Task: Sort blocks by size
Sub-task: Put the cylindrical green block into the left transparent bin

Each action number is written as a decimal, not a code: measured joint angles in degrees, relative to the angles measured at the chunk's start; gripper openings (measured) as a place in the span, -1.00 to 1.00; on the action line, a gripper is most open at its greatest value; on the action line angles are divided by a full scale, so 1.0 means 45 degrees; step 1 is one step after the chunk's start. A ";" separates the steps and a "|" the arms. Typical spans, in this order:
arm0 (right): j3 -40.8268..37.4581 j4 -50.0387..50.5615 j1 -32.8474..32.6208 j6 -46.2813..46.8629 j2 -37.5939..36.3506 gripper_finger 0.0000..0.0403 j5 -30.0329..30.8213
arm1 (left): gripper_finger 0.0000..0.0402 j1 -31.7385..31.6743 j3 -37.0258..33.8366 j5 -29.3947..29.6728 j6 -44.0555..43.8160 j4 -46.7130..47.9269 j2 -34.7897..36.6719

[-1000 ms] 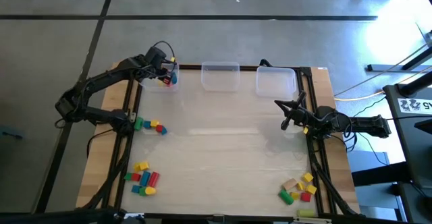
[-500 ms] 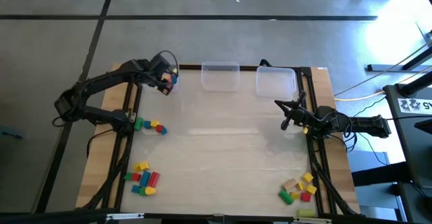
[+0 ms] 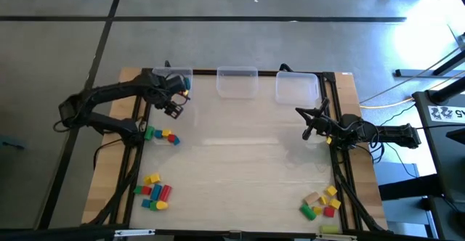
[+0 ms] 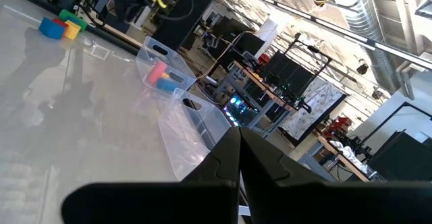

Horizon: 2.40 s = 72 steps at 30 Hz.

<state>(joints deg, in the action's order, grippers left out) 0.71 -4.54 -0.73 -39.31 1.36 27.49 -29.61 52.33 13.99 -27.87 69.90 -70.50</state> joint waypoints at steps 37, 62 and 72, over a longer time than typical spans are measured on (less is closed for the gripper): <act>-0.0005 -0.0073 0.0001 0.0063 0.0001 -0.94 0.0000 | -0.90 0.2702 -0.1214 -0.0746 0.1904 0.3107 -0.5356; -0.0005 -0.0034 0.0002 0.0090 -0.0004 -0.94 -0.0005 | -0.99 0.3337 -0.1957 -0.1216 0.3209 0.2451 -0.5804; -0.0005 -0.0019 -0.0001 0.0311 -0.0004 -0.94 -0.0010 | -0.99 0.3149 -0.2091 -0.1312 0.3923 0.2387 -0.5807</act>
<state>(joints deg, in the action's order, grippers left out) 0.69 -4.62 -0.73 -37.91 1.34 27.44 -15.44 42.93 8.09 -10.22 80.64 -96.63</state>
